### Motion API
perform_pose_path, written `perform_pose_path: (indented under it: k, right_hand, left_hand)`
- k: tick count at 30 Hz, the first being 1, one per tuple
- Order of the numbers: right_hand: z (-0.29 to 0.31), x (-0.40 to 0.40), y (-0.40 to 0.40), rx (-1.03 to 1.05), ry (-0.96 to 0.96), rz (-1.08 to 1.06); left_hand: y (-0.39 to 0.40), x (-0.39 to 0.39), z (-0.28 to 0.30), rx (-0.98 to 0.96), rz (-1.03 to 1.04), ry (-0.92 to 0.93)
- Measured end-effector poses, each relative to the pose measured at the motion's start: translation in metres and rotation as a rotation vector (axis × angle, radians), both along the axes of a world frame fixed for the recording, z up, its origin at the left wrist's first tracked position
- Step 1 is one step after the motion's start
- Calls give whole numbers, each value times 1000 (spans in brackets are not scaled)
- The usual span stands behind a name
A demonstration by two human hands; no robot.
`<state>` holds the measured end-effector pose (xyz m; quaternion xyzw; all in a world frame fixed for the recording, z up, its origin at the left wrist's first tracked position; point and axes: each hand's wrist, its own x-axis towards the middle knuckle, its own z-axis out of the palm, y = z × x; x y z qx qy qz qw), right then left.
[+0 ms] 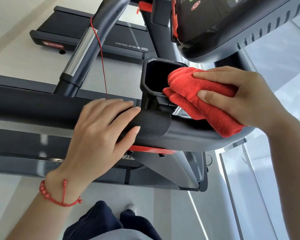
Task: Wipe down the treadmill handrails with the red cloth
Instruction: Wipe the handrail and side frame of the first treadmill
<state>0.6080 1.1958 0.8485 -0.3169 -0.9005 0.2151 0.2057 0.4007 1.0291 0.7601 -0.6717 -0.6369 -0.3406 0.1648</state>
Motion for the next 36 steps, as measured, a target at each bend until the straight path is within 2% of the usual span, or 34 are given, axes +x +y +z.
perform_pose_path:
  k: [10,17,25,36]
  right_hand:
    - [8,7,-49,142,67,37]
    - [-2,-6,-98,107,143,28]
    - [-37,-66,-170,31,263,53]
    - [-98,-178,-265,-74,241,166]
  left_hand:
    - [-37,10,-5,-16,77,-27]
    - [-73,-6,-13,3,105,-49]
    - [-149,-53,-26,11,217,-83]
    - [-277,-119,-67,-91,474,-101]
